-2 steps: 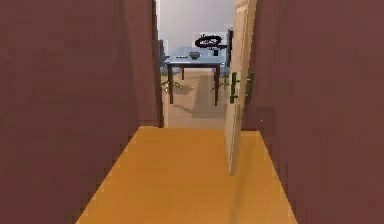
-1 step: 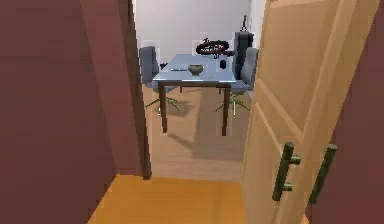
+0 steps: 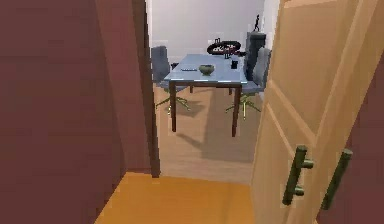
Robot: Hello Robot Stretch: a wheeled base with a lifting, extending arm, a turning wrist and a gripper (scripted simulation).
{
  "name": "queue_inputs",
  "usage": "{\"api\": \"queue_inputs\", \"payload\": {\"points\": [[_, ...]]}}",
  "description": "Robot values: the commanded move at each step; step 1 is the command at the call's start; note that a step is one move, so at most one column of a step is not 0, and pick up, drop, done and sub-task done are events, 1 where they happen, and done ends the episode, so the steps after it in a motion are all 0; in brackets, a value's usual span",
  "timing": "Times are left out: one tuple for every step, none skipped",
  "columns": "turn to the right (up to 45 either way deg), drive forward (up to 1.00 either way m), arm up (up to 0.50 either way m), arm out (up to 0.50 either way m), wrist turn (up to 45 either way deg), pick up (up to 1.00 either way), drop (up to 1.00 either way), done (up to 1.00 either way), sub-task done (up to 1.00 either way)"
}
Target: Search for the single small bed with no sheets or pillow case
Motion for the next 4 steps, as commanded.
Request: {"api": "queue_inputs", "payload": {"points": [[0.0, 1.00, 0.00, 0.00, 0.0, 0.00, 0.00, 0.00, 0.00], [0.0, 0.75, 0.00, 0.00, 0.0, 0.00, 0.00, 0.00, 0.00], [-18.0, 0.00, 0.00, 0.00, 0.0, 0.00, 0.00, 0.00, 0.00], [0.0, 0.35, 0.00, 0.00, 0.0, 0.00, 0.00, 0.00, 0.00]]}}
